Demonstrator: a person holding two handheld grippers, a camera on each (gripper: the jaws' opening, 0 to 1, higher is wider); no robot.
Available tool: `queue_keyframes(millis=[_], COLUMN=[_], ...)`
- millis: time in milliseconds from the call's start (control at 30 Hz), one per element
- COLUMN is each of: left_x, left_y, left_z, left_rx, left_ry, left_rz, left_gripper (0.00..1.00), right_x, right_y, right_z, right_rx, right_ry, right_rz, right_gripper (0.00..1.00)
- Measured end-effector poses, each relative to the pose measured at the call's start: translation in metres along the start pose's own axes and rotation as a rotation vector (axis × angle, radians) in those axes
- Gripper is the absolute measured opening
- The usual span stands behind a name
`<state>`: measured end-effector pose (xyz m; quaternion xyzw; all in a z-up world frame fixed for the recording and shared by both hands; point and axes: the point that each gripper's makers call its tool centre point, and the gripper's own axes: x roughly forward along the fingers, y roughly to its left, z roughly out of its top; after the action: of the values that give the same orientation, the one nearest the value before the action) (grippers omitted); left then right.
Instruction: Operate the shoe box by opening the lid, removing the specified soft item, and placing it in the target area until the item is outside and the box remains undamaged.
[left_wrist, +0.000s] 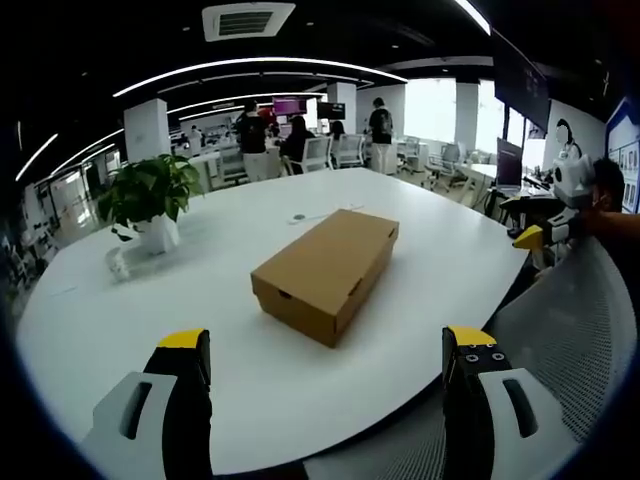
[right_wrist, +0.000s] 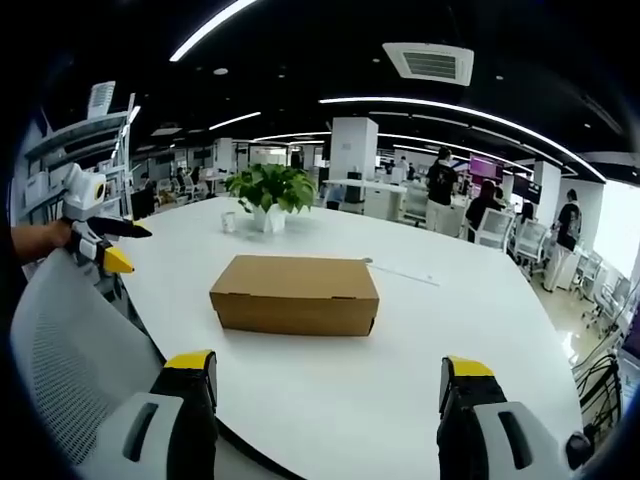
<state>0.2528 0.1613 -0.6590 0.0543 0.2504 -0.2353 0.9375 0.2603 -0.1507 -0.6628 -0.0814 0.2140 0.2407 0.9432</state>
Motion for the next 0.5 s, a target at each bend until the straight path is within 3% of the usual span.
queue_keyframes(millis=[500], left_x=[0.008], left_y=[0.004], left_z=[0.006], left_rx=[-0.002], left_ry=[0.019], left_rz=[-0.009], left_gripper=[1.00], right_x=[0.006], right_y=[-0.013], right_z=[0.004], right_rx=[-0.023], right_ry=[0.016], right_rz=[0.008], right_gripper=[0.91])
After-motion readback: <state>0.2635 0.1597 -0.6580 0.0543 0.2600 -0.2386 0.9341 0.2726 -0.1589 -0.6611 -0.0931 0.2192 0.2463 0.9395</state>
